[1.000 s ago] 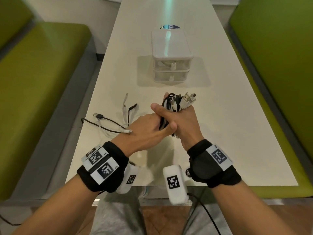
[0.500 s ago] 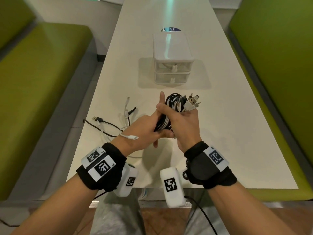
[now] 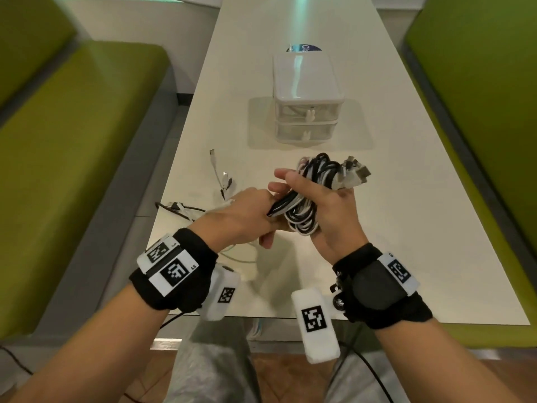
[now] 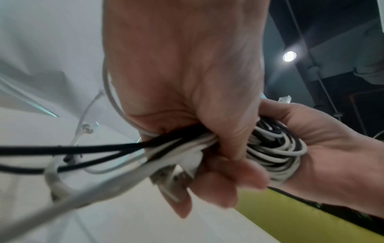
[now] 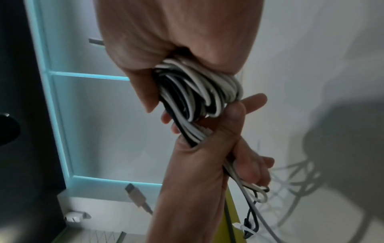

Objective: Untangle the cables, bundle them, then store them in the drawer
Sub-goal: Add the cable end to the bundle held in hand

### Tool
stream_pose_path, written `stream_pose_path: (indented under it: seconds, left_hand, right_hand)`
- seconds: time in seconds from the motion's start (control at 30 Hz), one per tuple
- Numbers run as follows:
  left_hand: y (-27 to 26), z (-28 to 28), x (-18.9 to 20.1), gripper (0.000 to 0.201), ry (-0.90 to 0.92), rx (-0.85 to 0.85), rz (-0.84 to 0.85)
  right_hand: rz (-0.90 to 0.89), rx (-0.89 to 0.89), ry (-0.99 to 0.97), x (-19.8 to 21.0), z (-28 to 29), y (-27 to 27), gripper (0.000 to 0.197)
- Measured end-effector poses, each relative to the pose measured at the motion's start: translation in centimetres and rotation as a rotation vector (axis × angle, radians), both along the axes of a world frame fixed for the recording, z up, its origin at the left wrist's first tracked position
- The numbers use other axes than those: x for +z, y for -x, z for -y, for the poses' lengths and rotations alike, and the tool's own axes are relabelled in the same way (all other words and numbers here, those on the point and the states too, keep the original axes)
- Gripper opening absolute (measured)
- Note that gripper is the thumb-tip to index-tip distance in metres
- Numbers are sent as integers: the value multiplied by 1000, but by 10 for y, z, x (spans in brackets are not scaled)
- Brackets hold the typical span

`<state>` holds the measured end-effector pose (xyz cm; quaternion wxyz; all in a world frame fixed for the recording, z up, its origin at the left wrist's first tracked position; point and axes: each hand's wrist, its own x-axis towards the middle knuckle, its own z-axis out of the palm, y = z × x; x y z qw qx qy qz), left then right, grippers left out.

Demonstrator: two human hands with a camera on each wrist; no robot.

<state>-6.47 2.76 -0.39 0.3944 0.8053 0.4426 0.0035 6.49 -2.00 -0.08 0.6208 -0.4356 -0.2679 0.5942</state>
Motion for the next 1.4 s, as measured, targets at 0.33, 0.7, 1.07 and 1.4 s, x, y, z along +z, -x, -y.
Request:
stream_pose_path:
  seconds: [0.33, 0.7, 1.07, 1.4]
  left_hand:
    - [3, -7, -2, 28, 86, -106, -145]
    - [17, -14, -3, 45, -210, -189, 14]
    - [21, -16, -7, 28, -169, -274, -96]
    - [27, -21, -10, 51, -120, -221, -191]
  right_hand:
    - [-60, 155, -78, -1, 1, -7, 12]
    - [-348, 538, -214, 0, 3, -7, 34]
    - [-203, 605, -168, 0, -1, -12, 43]
    - [335, 226, -148, 3, 0, -23, 43]
